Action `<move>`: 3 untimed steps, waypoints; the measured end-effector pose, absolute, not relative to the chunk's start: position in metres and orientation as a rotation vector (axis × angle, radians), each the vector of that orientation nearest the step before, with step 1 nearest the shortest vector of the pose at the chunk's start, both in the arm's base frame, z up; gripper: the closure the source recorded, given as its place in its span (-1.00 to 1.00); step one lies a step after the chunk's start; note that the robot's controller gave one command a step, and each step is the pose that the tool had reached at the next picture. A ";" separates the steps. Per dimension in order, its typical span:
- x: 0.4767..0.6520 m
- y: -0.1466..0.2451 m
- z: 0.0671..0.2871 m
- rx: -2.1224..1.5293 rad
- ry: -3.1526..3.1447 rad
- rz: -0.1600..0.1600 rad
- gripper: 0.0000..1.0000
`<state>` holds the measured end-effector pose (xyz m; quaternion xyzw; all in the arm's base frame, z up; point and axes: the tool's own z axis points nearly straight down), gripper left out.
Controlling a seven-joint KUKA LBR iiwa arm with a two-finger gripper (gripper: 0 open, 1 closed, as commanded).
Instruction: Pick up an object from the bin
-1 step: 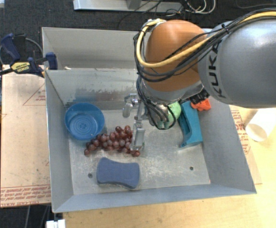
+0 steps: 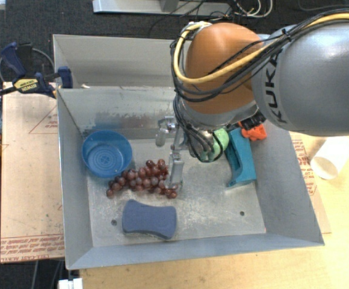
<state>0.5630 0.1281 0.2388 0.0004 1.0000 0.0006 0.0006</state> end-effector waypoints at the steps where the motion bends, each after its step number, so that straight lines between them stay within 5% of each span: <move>1: 0.591 0.107 0.105 -0.293 3.122 0.004 -1.00; 2: 0.592 0.110 0.070 -0.464 3.094 0.006 -1.00; 3: 0.578 0.110 0.071 -0.314 3.117 0.005 -1.00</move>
Offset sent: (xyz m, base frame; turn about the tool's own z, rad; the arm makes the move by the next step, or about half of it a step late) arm 0.0281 -0.0187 -0.1688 -0.3020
